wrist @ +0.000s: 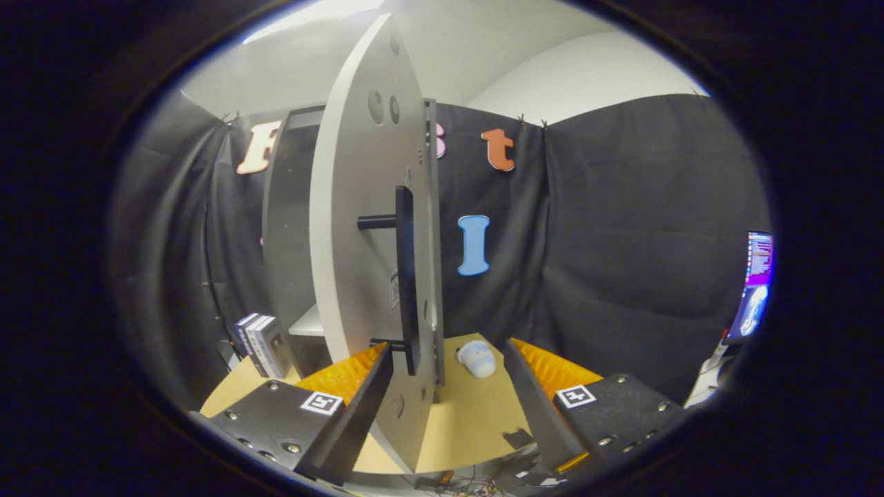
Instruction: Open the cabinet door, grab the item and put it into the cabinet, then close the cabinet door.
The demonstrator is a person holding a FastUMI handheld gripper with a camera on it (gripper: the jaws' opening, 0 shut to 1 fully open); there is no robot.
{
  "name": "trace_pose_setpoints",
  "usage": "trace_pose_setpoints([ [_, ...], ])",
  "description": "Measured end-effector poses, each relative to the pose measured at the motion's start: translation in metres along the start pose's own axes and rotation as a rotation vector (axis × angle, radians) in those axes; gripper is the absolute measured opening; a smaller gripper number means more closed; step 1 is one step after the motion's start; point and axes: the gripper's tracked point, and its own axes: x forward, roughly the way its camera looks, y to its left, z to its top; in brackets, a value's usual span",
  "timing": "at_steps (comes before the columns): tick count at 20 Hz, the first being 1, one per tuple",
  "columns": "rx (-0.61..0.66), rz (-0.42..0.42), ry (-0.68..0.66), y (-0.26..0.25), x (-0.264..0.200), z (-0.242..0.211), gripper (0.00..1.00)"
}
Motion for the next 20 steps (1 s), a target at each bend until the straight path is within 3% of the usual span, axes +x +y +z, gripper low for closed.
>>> trace_pose_setpoints([
  [12,0.020,0.224,0.020,0.084,0.020,-0.001,1.00],
  [14,0.016,0.260,0.022,0.135,0.048,-0.002,1.00],
  [20,0.060,0.341,0.051,0.204,0.100,-0.008,1.00],
])
